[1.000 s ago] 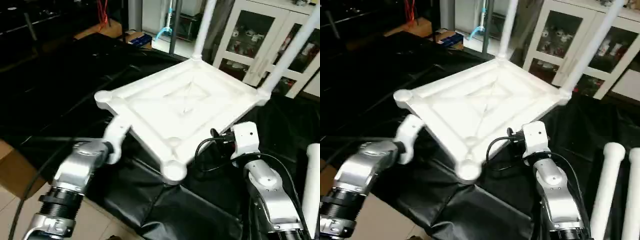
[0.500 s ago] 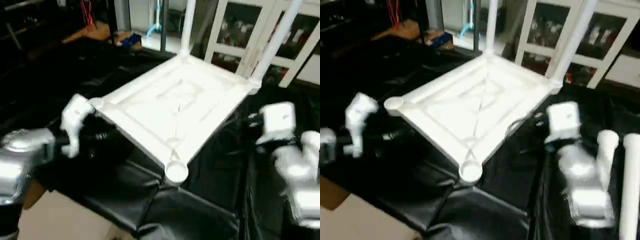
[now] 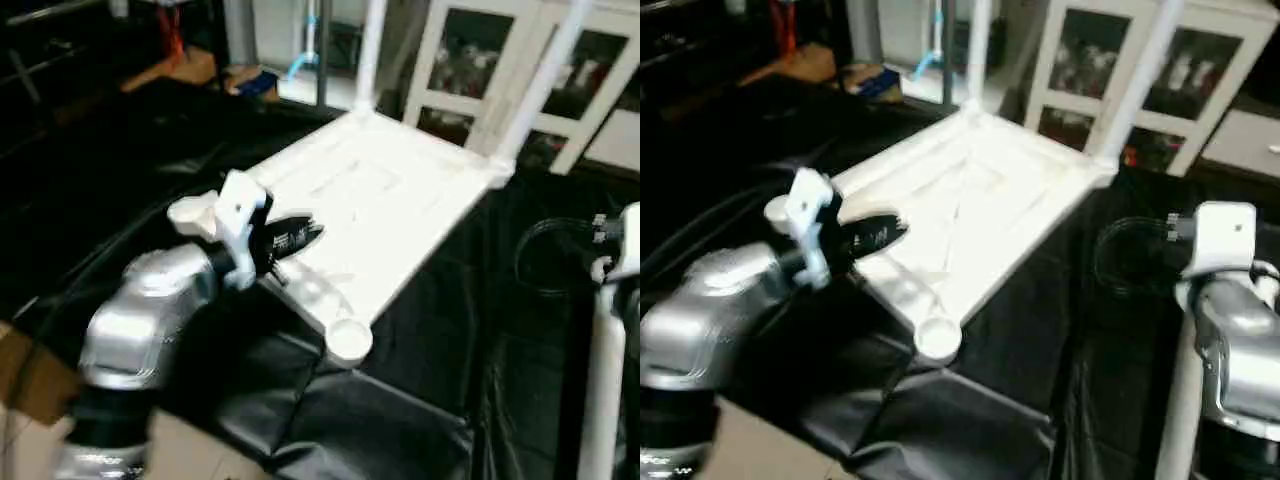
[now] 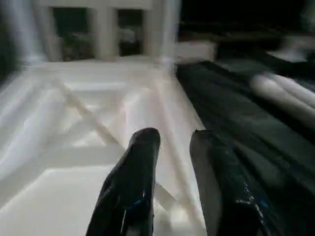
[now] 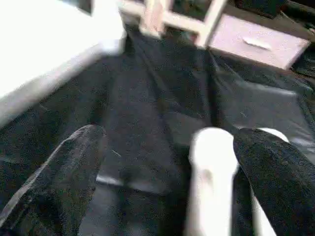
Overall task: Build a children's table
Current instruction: Rotate table base
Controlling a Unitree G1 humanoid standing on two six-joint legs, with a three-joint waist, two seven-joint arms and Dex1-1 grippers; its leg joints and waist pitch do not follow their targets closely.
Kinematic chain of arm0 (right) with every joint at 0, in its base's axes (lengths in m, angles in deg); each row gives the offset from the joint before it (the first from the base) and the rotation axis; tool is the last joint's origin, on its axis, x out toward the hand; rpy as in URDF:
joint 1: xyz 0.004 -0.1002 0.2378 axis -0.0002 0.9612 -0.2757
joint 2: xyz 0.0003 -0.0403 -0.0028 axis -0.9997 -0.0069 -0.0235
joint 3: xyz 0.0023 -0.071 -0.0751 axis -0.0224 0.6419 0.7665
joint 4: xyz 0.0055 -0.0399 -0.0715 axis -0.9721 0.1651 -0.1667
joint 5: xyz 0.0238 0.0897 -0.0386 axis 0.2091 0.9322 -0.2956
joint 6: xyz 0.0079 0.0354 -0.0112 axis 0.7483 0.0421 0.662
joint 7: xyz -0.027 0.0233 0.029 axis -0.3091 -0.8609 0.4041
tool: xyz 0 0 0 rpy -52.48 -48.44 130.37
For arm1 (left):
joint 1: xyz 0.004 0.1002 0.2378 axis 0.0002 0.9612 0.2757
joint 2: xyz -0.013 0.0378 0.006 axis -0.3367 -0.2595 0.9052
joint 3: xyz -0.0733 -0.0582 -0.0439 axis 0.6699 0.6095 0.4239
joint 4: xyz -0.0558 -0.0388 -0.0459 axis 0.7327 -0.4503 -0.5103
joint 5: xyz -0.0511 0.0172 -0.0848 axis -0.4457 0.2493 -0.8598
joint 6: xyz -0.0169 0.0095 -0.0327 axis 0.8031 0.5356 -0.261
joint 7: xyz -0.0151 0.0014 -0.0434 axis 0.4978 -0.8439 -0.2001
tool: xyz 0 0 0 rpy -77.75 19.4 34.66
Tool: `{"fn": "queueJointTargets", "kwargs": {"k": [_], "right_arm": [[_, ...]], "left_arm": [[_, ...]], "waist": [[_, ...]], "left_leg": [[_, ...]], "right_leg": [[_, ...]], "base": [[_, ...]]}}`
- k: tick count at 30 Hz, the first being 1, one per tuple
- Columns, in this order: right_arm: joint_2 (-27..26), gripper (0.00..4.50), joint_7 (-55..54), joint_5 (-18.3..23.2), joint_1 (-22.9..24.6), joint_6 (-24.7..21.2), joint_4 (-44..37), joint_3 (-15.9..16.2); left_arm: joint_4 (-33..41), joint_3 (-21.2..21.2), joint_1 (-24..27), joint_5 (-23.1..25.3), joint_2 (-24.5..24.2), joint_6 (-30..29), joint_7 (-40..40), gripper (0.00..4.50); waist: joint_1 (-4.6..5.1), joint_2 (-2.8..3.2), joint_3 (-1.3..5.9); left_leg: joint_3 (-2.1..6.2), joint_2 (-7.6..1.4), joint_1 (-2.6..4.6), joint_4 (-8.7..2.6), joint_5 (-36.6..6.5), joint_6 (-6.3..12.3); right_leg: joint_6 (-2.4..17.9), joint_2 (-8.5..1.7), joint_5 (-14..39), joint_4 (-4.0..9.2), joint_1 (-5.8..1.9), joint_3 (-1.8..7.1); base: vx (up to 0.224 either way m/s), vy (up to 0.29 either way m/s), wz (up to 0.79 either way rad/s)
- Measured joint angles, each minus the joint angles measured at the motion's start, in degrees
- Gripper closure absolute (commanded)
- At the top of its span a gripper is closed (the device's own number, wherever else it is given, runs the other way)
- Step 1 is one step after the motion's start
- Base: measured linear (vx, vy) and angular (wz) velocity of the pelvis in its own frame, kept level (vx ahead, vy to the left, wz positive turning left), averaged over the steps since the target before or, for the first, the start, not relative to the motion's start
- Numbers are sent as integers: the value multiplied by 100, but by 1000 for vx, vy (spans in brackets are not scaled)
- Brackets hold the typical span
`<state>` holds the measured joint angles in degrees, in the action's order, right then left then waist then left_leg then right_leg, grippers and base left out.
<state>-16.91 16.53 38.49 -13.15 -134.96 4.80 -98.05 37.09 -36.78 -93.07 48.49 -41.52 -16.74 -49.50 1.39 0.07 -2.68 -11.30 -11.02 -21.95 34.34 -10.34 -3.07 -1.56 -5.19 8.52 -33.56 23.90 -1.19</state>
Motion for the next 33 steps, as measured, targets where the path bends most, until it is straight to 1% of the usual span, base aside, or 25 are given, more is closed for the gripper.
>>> {"fn": "queueJointTargets", "kwargs": {"k": [4, 7, 9, 10, 11, 12, 13, 14, 15, 16, 17, 18, 19, 20, 21, 22, 23, 24, 25, 26, 28, 29, 31, 32, 33], "right_arm": [[-690, 3, 80, 456, 93, 21, -960, 117], [-1136, 3, 4, 604, 731, 187, -1690, 353], [-1287, 3, -76, 616, 821, 202, -1774, 482], [-1318, 3, -121, 616, 821, 206, -1818, 484], [-1385, 3, -170, 616, 829, 204, -1835, 480], [-1474, 3, -233, 596, 852, 204, -1881, 470], [-1523, 3, -267, 591, 856, 206, -1920, 522], [-1608, 3, -289, 582, 918, 224, -1928, 641], [-1643, 3, -289, 577, 998, 229, -1926, 780], [-1702, 3, -289, 576, 1044, 254, -1926, 926], [-1763, 3, -299, 575, 1077, 284, -1927, 1026], [-1760, 3, -315, 564, 1123, 314, -1927, 1022], [-1738, 3, -372, 500, 1177, 381, -1928, 1021], [-1687, 3, -412, 397, 1191, 450, -1926, 1018], [-1580, 3, -450, 315, 1214, 533, -1906, 1016], [-1453, 3, -496, 182, 1173, 642, -1848, 1021], [-1262, 3, -522, 0, 1103, 834, -1749, 1062], [-1188, 3, -535, -110, 1008, 964, -1648, 1141], [-1129, 3, -532, -180, 975, 1026, -1599, 1205], [-1068, 3, -454, -217, 921, 1026, -1502, 1333], [-984, 3, -288, -214, 753, 1025, -1283, 1524], [-906, 3, -134, -200, 620, 1053, -1135, 1650], [-879, 3, 65, -118, 395, 1131, -964, 1763], [-882, 3, 143, -70, 329, 1162, -904, 1816], [-885, 3, 171, -64, 313, 1207, -830, 1863]], "left_arm": [[-1, 186, 147, 185, 298, 370, -814, 317], [151, 377, 340, 177, 456, 479, -1161, 317], [146, 412, 392, 244, 457, 487, -1261, 317], [137, 410, 395, 259, 462, 488, -1279, 317], [115, 346, 394, 309, 512, 527, -1309, 317], [100, 271, 401, 357, 623, 593, -1362, 317], [96, 204, 399, 380, 688, 641, -1412, 317], [82, 134, 384, 394, 707, 706, -1448, 317], [76, 133, 383, 405, 696, 735, -1468, 317], [57, 160, 410, 440, 672, 812, -1544, 317], [-6, 229, 425, 486, 648, 869, -1648, 317], [-59, 265, 429, 518, 653, 898, -1702, 317], [-74, 251, 433, 626, 656, 982, -1832, 317], [-88, 241, 429, 741, 655, 1073, -1980, 317], [-158, 203, 418, 810, 701, 1102, -2045, 317], [-181, 102, 444, 843, 741, 1116, -2067, 317], [-248, 14, 455, 886, 794, 1145, -2095, 317], [-291, 20, 430, 916, 793, 1168, -2158, 317], [-317, 53, 412, 926, 801, 1189, -2221, 317], [-388, 74, 379, 978, 832, 1251, -2350, 317], [-507, 133, 365, 1058, 860, 1304, -2531, 317], [-561, 170, 363, 1101, 873, 1335, -2630, 317], [-630, 229, 358, 1161, 858, 1351, -2768, 317], [-680, 225, 358, 1191, 861, 1355, -2810, 317], [-698, 226, 357, 1209, 873, 1371, -2842, 317]], "waist": [[25, 3, 1], [-54, 4, 3], [-144, 3, 7], [-192, 10, 5], [-298, 19, 7], [-366, 35, 17], [-377, 62, 29], [-318, 117, 67], [-227, 86, 53], [-144, 83, 52], [-42, 72, 46], [9, 65, 37], [17, 2, 26], [5, -68, 19], [-29, -51, 13], [-121, 8, -8], [-82, 161, -12], [28, 256, 19], [192, 280, 23], [323, 272, 27], [380, 299, 40], [390, 260, 92], [361, 175, 151], [314, 104, 178], [286, 51, 178]], "left_leg": [[28, -5, -6, -2, 0, -1], [5, -1, -11, 4, -1, 3], [-174, -8, 7, 73, -57, 45], [-180, 20, -4, 146, -121, 73], [-101, 98, -18, 341, -256, 169], [19, 202, -18, 493, -396, 303], [166, 305, -32, 562, -519, 267], [148, 405, 6, 617, -614, 309], [32, 456, 52, 603, -641, 401], [-119, 461, 78, 582, -654, 518], [-308, 455, 130, 555, -674, 597], [-460, 456, 199, 501, -678, 645], [-696, 457, 295, 412, -689, 647], [-958, 474, 371, 377, -695, 640], [-938, 504, 362, 481, -772, 467], [-481, 571, 302, 707, -942, 175], [310, 550, 273, 883, -911, 99], [470, 422, 232, 795, -966, 40], [498, 374, 191, 788, -927, 67], [506, 346, 172, 717, -852, 111], [531, 267, 147, 583, -725, 138], [565, 245, 106, 455, -605, 133], [627, 241, 45, 298, -472, 113], [648, 248, 24, 249, -425, 68], [683, 256, 18, 238, -388, 100]], "right_leg": [[-8, 28, -1, 3, 14, 9], [-28, 17, 13, 10, 8, 17], [-55, 93, 17, -13, 95, 278], [-123, 135, 3, -29, 126, 436], [-231, 207, -2, -30, 117, 716], [-308, 236, -10, -19, 107, 889], [-387, 309, -13, 3, 101, 1072], [-479, 357, -8, 52, 95, 1276], [-427, 323, 53, 59, 139, 1305], [-218, 181, 259, -124, 232, 951], [114, 32, 525, -517, 322, 290], [296, -8, 629, -696, 300, -94], [425, -28, 700, -753, 227, -346], [477, 11, 694, -721, 72, -431], [351, 13, 552, -641, 92, -284], [315, 23, 472, -610, 36, -204], [268, -8, 415, -540, -14, -377], [257, -43, 403, -508, -12, -485], [243, 23, 392, -434, -25, -431], [321, 132, 480, -474, 4, -369], [307, 225, 557, -806, 6, -393], [330, 220, 579, -876, -14, -381], [468, 165, 603, -744, -67, -267], [683, 90, 675, -576, -121, -192], [669, 94, 829, -538, -144, -182]], "base": [[0, 0, 0], [0, 0, 0], [-7, 33, -14], [-13, 123, -47], [-13, 123, -47], [-10, 192, -51], [-15, 254, -51], [-15, 254, -51], [-61, 255, -44], [-79, 250, -53], [-79, 250, -53], [-56, 253, -55], [-45, 193, -59], [-45, 193, -59], [-6, 177, -62], [42, 221, -68], [42, 221, -68], [6, 184, -39], [-25, 125, 18], [-25, 125, 18], [-12, 44, 7], [0, 0, 0], [-39, -118, -10], [-45, -162, -13], [-42, -226, -17]]}}
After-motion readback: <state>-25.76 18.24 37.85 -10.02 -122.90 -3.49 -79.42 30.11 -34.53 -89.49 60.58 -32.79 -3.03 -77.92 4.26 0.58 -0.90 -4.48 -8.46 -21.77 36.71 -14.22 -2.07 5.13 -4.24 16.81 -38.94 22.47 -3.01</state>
